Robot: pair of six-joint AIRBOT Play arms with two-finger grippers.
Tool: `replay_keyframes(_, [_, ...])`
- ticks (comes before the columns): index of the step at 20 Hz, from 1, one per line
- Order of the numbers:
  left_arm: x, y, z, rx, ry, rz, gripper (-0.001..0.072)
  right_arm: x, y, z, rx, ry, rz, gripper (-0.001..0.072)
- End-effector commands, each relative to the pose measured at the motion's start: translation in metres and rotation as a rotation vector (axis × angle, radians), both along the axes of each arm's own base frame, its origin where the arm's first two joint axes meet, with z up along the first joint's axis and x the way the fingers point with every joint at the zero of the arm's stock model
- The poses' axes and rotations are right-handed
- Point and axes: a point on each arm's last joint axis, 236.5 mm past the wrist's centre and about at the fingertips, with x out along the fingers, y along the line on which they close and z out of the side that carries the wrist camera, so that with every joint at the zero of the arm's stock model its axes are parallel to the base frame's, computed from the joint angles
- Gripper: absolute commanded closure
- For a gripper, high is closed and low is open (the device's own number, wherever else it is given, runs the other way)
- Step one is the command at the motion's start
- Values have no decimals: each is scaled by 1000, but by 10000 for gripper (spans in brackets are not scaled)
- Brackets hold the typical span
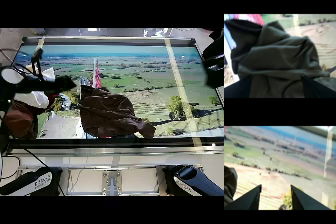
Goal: Fold the shirts.
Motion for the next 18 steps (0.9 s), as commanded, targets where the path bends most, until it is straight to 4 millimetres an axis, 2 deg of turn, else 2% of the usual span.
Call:
replay_keyframes(1, [-55,15,-94,0,333,28,3,25,-4,-110,-18,188,-116,274])
replay_keyframes(2, [-72,6,-111,-43,389,36,3,35,0,-127,35,187,-130,274])
replay_keyframes(4, [-105,-5,-138,-105,455,91,4,55,-1,-145,173,170,-176,274])
replay_keyframes(6, [-124,-10,-151,-165,430,192,3,67,-15,-165,307,236,-248,273])
replay_keyframes(8, [-125,-15,-145,-263,359,309,3,78,-24,-191,483,345,-271,274])
replay_keyframes(9, [-125,-20,-138,-323,337,347,3,83,-21,-201,600,405,-245,274])
replay_keyframes(10, [-126,-24,-135,-329,309,342,4,87,-13,-210,727,475,-193,274])
replay_keyframes(12, [-135,-34,-142,-280,302,283,37,89,-8,-228,877,590,-139,274])
replay_keyframes(14, [-138,-46,-148,-258,306,255,103,92,-13,-248,888,646,-154,274])
replay_keyframes(18, [-144,-53,-167,-230,365,257,103,104,-19,-251,860,593,-140,274])
